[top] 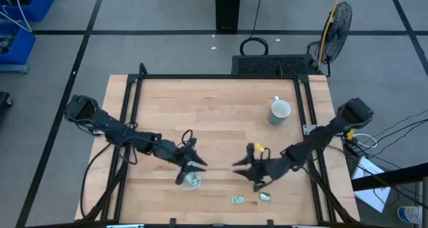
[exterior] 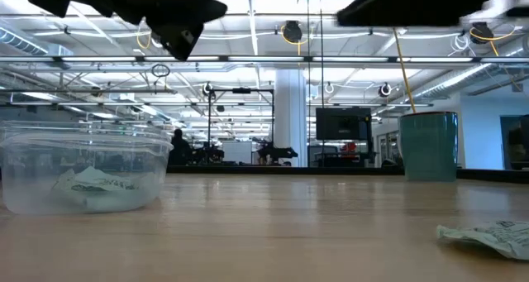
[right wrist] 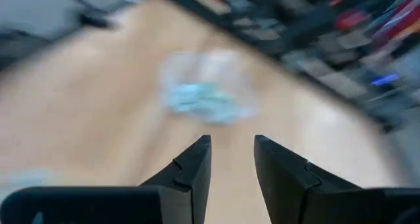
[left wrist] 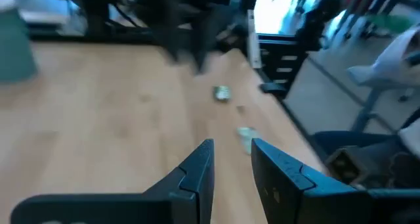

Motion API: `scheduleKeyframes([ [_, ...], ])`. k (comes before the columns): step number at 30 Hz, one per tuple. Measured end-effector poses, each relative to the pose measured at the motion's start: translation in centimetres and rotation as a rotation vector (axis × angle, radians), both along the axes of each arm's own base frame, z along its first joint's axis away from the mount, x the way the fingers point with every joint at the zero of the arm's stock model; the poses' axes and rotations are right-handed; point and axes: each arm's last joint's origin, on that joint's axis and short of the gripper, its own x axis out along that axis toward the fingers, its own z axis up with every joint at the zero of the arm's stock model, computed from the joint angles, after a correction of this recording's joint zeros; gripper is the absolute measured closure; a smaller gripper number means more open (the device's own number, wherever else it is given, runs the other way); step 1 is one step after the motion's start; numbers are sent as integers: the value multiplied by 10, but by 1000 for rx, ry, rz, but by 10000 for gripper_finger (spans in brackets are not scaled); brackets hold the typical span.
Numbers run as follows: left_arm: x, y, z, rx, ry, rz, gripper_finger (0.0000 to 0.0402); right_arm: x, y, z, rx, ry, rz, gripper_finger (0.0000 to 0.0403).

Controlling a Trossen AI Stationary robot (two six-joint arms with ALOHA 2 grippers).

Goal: Pick and place Stevia / Truvia into bins
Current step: Put the truvia packet into the transparent container

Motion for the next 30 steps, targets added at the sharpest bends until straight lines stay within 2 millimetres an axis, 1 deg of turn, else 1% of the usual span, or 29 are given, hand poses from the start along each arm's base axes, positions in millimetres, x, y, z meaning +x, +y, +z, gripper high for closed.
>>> scheduleKeyframes([
  [2,2,6,0,45,-13,26,295,-13,6,9,148,93,40,293],
  [5,5,15,-2,80,-7,79,295,-29,11,16,403,242,25,293],
  [7,7,21,-2,87,-7,113,295,-41,12,11,515,373,-28,293],
  [10,9,29,-2,91,-7,144,295,-54,17,-3,616,550,-142,293],
  [13,10,35,-2,94,-2,164,295,-63,23,-20,662,630,-228,293],
  [15,11,38,-3,99,12,172,295,-65,27,-30,675,653,-247,292],
  [22,10,41,-8,112,61,179,295,-54,42,-47,755,704,-155,289],
  [27,9,41,-9,113,73,175,295,-54,44,-64,719,778,-159,264],
  [30,9,41,-9,114,74,175,295,-53,44,-68,680,777,-146,248],
])
